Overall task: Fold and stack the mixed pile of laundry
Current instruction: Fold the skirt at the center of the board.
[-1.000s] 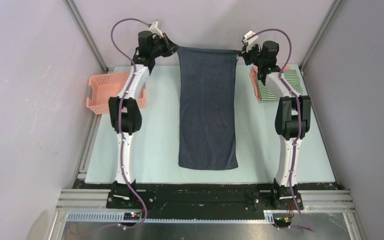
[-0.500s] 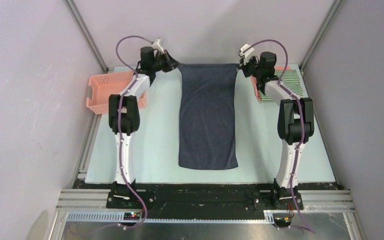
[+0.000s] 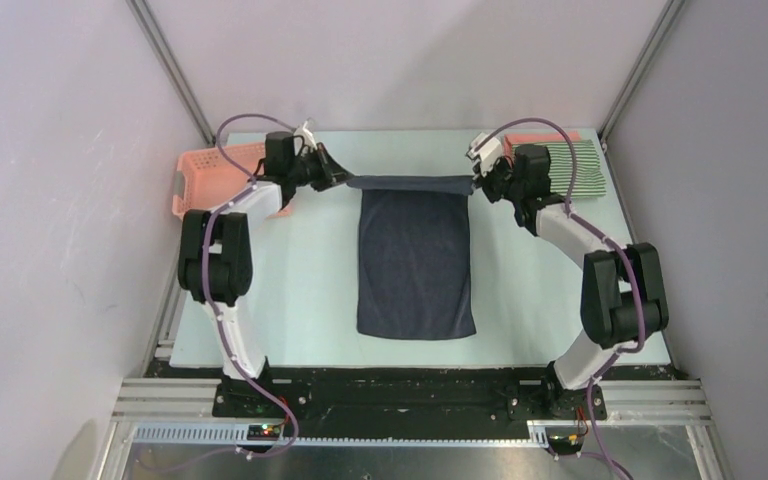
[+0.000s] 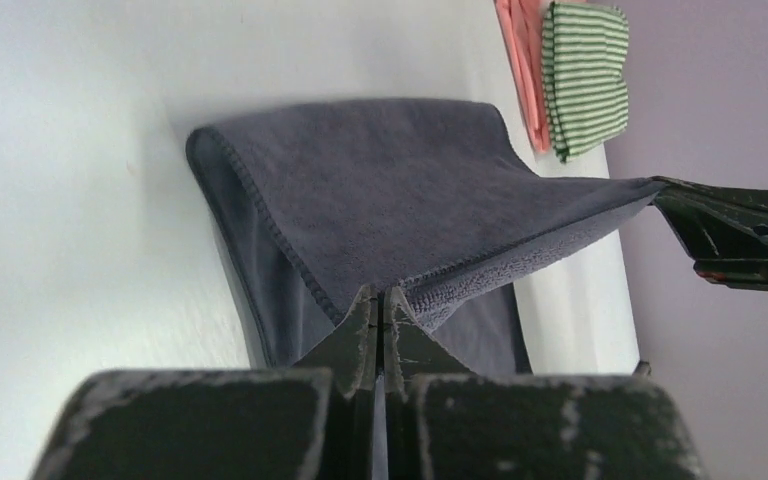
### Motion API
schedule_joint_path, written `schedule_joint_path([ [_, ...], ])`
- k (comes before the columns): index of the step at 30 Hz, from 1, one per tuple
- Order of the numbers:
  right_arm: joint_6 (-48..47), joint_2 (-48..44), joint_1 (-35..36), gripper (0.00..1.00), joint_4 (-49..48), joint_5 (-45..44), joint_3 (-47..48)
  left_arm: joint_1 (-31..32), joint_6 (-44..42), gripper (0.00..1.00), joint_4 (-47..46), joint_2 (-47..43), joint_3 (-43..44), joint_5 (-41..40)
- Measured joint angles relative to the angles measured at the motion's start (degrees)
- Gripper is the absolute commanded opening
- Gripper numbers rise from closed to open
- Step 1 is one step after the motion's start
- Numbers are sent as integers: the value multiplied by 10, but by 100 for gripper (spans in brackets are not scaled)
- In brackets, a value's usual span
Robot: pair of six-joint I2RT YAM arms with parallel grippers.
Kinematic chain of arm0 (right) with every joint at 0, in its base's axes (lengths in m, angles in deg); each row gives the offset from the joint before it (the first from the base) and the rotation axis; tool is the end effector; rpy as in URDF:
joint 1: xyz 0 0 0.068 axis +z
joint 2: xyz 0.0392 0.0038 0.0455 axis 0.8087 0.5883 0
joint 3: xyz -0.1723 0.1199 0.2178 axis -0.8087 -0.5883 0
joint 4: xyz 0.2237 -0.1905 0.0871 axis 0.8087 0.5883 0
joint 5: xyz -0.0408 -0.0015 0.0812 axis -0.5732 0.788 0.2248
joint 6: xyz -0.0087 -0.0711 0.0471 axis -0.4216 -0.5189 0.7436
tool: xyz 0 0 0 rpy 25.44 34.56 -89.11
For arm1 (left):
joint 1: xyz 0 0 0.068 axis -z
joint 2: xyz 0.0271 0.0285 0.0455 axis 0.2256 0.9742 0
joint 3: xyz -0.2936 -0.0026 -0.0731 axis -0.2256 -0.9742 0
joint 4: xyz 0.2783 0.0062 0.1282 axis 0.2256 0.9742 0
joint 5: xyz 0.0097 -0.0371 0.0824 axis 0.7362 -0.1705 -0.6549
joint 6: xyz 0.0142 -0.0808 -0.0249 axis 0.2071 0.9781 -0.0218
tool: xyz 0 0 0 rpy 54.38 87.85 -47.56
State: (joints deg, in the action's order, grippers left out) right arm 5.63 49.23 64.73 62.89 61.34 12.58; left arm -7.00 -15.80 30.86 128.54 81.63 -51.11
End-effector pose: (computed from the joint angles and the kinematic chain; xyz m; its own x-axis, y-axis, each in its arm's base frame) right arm 0.4567 0.1146 0.2499 -0.0455 -0.5227 -0.8513 -0.6249 0.6798 -0.3840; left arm 0.5284 -0.1019 0.2085 -0.7267 -0.3418 -0.5959 0.2718 0.6536 -0.7063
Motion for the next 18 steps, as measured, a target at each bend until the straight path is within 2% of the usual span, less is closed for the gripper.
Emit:
schedule_joint_path([
  [10, 33, -139, 37, 0, 91, -69, -112, 19, 42, 0, -9, -140, -212, -2],
  [18, 106, -193, 94, 0, 192, -146, -123, 25, 65, 0, -4, -207, -301, -8],
])
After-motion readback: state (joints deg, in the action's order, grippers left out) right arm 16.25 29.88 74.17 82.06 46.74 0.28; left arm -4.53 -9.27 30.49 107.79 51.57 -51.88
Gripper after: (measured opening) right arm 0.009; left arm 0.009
